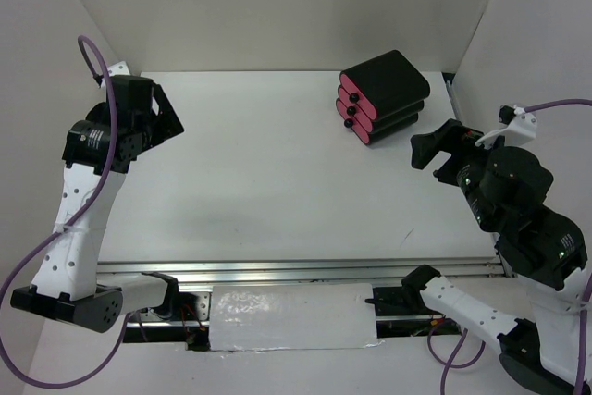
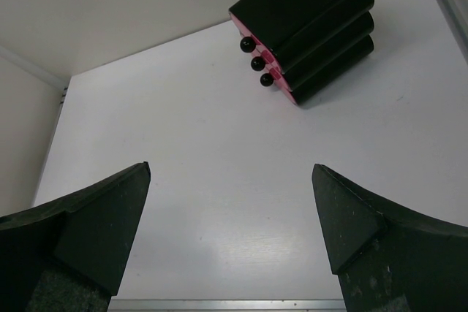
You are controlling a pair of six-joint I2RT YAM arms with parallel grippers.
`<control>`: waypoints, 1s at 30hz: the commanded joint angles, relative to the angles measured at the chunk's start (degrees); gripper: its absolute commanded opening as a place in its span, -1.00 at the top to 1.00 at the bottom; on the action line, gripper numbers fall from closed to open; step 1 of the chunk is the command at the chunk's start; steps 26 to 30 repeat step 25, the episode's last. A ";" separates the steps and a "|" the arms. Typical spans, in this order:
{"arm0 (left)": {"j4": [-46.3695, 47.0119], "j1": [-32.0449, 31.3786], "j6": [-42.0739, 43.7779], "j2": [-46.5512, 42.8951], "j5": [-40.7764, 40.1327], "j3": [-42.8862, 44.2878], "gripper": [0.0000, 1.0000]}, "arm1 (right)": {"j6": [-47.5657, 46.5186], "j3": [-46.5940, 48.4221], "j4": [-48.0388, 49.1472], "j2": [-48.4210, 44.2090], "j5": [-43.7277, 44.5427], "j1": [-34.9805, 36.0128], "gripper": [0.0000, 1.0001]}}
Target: Organize the makeup
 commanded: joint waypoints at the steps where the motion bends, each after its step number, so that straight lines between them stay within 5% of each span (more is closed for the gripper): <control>1: 0.64 0.39 -0.38 0.05 -0.75 1.59 -0.99 | 1.23 0.69 2.50 0.23 0.41 -0.26 -1.00; 30: 1.52 0.30 0.24 0.05 -0.57 1.33 -0.99 | 2.82 1.31 3.47 0.14 1.11 -0.26 -1.00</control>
